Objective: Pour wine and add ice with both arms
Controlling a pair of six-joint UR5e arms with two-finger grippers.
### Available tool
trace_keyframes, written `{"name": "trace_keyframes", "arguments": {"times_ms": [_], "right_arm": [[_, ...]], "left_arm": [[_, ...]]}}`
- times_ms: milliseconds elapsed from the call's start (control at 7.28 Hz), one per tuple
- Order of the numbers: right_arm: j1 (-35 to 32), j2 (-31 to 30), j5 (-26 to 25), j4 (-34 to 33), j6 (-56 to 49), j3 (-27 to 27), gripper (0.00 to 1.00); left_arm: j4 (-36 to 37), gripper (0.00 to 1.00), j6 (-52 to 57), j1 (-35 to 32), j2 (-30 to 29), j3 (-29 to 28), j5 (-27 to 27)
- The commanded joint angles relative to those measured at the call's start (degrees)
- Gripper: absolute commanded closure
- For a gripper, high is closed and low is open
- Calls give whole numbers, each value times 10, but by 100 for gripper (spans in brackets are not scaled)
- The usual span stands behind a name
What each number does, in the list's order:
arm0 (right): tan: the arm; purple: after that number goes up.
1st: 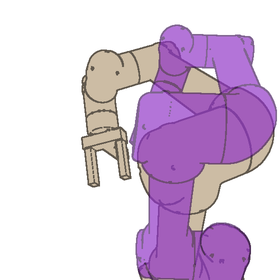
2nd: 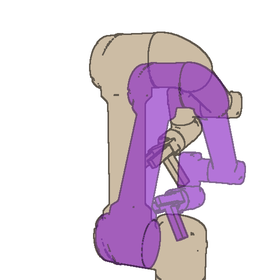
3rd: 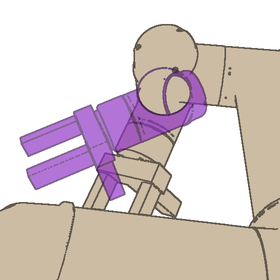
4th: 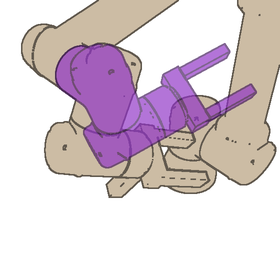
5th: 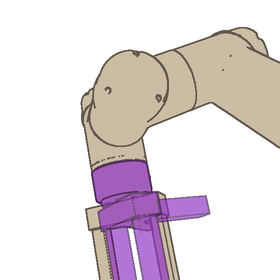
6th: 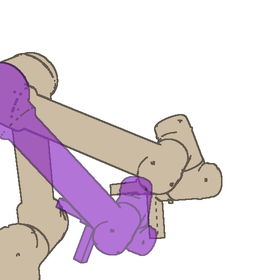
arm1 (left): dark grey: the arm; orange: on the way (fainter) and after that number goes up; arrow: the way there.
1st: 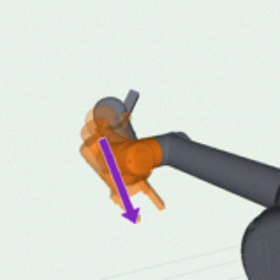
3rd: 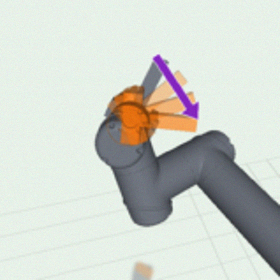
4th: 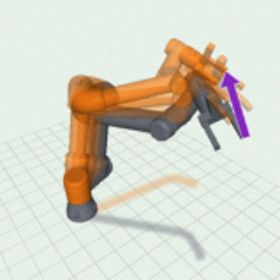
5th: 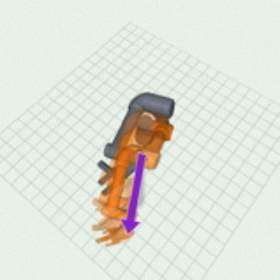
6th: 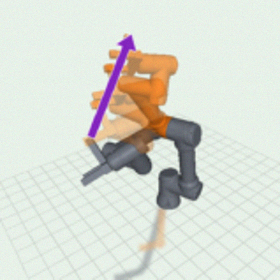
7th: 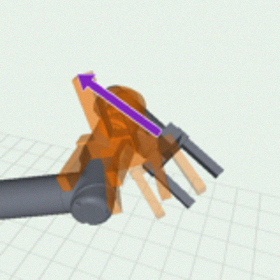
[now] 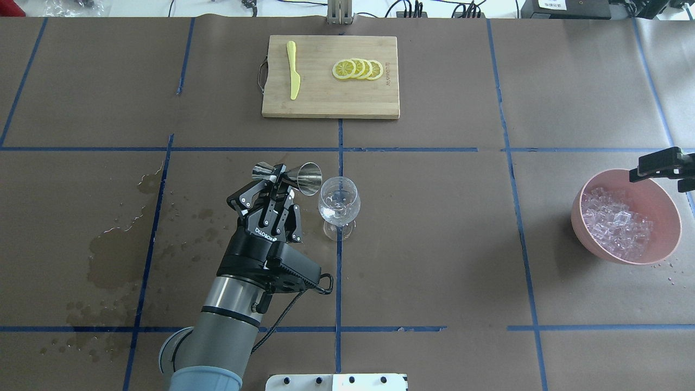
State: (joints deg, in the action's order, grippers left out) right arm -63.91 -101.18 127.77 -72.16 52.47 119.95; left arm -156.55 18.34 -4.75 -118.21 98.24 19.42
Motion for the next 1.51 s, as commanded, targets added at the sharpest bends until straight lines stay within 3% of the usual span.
{"name": "trace_keyframes", "arguments": {"times_ms": [0, 824, 1236, 1374], "right_arm": [[0, 0, -1, 0, 0, 2, 0], [0, 1, -1, 0, 1, 2, 0], [0, 1, -1, 0, 0, 2, 0], [0, 1, -1, 0, 0, 2, 0]], "left_arm": [[-58, 100, -65, -2, 2, -2, 0], [-82, 100, -92, -27, 10, 13, 25], [-81, 100, -92, -86, 23, 17, 83], [-82, 100, -92, -105, 65, 42, 119]]}}
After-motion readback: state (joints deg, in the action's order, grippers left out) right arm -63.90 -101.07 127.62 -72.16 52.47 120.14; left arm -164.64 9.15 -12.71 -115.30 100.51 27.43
